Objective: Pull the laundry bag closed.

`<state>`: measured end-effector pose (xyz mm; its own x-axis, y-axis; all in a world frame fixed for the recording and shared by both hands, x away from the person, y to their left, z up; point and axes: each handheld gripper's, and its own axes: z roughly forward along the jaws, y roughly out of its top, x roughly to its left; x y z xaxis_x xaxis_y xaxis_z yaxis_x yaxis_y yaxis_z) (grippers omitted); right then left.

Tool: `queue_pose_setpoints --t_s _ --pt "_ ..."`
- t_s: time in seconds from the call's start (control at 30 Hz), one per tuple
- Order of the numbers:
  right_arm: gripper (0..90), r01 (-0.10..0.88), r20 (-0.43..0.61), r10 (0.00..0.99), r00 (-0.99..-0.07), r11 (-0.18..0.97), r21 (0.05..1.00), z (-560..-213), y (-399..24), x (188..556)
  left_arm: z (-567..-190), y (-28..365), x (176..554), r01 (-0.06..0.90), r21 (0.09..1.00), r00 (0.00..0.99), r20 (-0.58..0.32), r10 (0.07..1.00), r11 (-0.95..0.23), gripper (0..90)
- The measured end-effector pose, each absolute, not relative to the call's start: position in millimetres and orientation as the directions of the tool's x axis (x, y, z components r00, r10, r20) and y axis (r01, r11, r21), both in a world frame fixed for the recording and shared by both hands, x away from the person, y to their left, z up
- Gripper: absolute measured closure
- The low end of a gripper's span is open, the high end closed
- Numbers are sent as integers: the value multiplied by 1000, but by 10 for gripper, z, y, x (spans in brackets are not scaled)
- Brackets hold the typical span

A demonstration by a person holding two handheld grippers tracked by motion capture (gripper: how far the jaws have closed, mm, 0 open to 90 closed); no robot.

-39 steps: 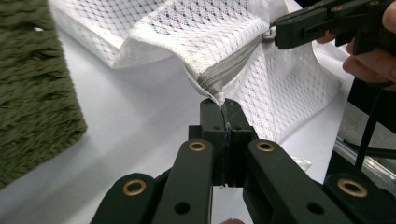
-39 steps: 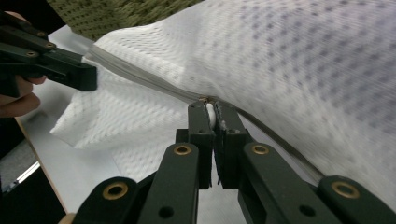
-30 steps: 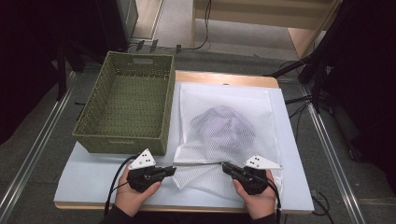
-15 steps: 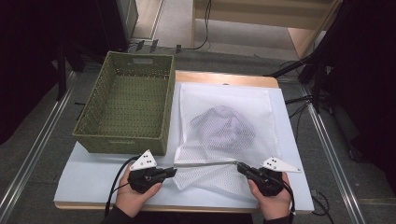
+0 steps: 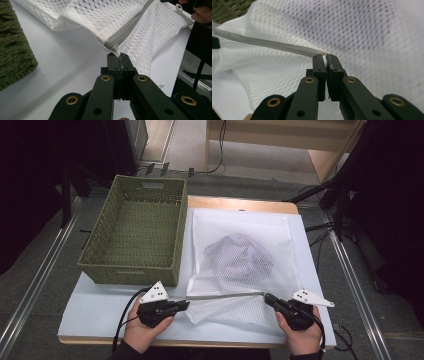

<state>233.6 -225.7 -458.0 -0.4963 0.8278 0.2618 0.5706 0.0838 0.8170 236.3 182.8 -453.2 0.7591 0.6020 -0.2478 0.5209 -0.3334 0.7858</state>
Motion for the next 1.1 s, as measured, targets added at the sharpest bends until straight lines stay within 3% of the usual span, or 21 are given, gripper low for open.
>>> queue_pose_setpoints --t_s 1.1 --pt "878 577 247 919 -307 -27 816 -4606 -3007 2202 -4541 1790 2351 517 785 768 -248 591 -342 900"
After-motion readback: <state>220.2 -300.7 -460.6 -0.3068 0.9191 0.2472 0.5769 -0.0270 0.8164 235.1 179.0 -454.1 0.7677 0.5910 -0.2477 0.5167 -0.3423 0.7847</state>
